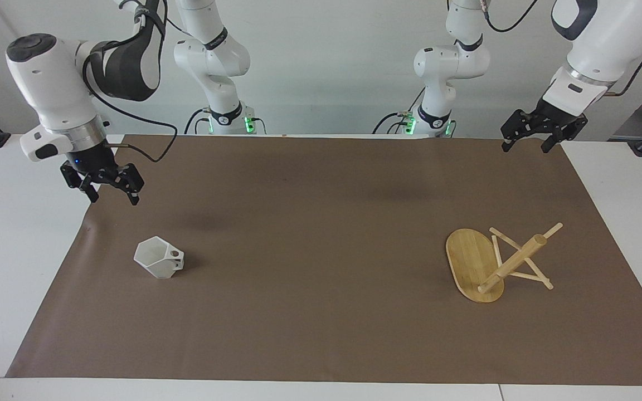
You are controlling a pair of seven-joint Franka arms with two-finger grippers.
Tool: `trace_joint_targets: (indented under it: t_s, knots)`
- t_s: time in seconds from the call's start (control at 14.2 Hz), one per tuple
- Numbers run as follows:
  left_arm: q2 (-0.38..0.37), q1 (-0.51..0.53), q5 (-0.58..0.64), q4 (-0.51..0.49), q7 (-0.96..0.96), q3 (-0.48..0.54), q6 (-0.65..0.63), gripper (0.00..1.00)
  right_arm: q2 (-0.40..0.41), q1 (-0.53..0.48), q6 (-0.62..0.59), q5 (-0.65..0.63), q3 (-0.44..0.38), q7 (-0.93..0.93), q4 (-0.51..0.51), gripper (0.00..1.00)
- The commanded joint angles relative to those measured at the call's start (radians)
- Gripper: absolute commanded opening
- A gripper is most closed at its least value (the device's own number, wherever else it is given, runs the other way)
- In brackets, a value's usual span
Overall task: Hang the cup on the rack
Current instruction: 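Reach the right gripper to the white cup's handle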
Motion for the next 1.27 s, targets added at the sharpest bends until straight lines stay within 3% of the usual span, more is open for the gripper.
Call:
trace_joint_targets:
  t_s: [0.0, 1.2]
  knots:
    - [-0.015, 0.011, 0.019, -0.008, 0.01, -0.008, -0.014, 1.0, 0.049, -0.022, 0.085, 0.006, -0.006, -0.053, -0.013, 1.0]
    - [-0.015, 0.011, 0.019, -0.008, 0.011, -0.008, -0.015, 1.0, 0.186, -0.021, 0.272, 0.006, -0.004, -0.044, -0.028, 1.0]
